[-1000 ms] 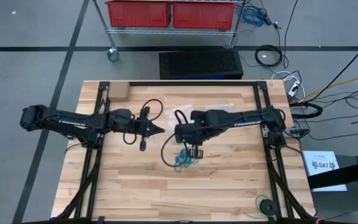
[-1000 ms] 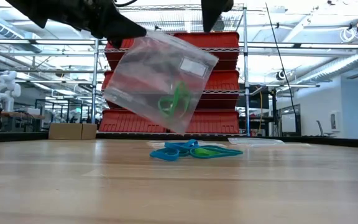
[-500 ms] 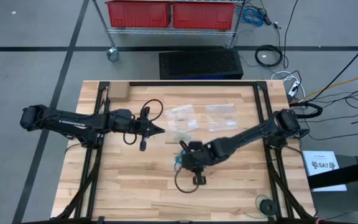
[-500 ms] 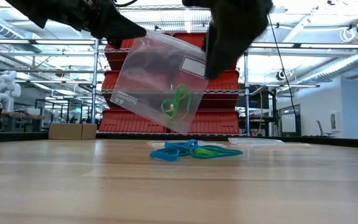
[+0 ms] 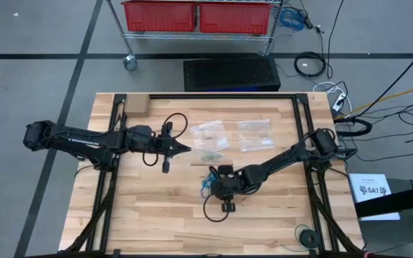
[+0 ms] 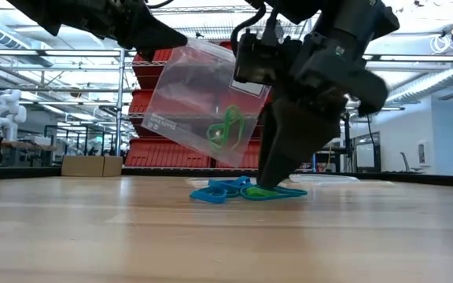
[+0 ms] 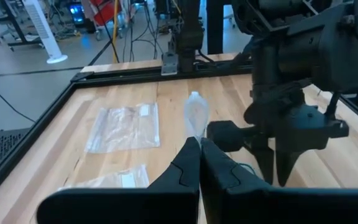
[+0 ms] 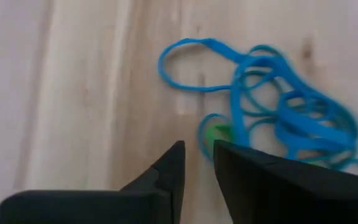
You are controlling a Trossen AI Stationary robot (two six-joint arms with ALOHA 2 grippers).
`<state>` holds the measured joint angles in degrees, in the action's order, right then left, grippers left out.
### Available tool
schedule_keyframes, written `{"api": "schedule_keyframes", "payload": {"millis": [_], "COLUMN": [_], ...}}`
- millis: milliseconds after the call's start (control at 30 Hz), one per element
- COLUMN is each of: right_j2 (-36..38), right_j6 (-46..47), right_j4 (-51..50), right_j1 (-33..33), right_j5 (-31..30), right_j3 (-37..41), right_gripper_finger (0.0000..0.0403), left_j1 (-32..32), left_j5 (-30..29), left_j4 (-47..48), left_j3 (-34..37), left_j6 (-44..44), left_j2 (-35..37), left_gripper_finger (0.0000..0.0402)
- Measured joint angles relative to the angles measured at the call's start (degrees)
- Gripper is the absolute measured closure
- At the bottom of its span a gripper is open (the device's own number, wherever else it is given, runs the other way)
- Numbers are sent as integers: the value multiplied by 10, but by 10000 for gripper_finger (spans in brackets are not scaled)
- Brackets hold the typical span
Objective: Sort rubber bands
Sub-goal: Put the green rubber band in the transparent zip bag
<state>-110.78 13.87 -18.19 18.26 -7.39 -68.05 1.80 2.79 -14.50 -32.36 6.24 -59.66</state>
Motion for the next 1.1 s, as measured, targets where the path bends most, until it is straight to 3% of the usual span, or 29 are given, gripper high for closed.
{"api": "schedule_keyframes", "payload": {"millis": [1100], "right_j2": [-1], "right_j6": [-26], "right_j4": [9], "right_j1": [-12], "right_j5": [-3], "right_j3": [0], "right_gripper_finger": [316], "left_j1": [0], "left_j5": [0], "left_j4": [7], "left_j3": [0], "left_j6": [-14], "left_j2": [0], "left_gripper_finger": [401]}}
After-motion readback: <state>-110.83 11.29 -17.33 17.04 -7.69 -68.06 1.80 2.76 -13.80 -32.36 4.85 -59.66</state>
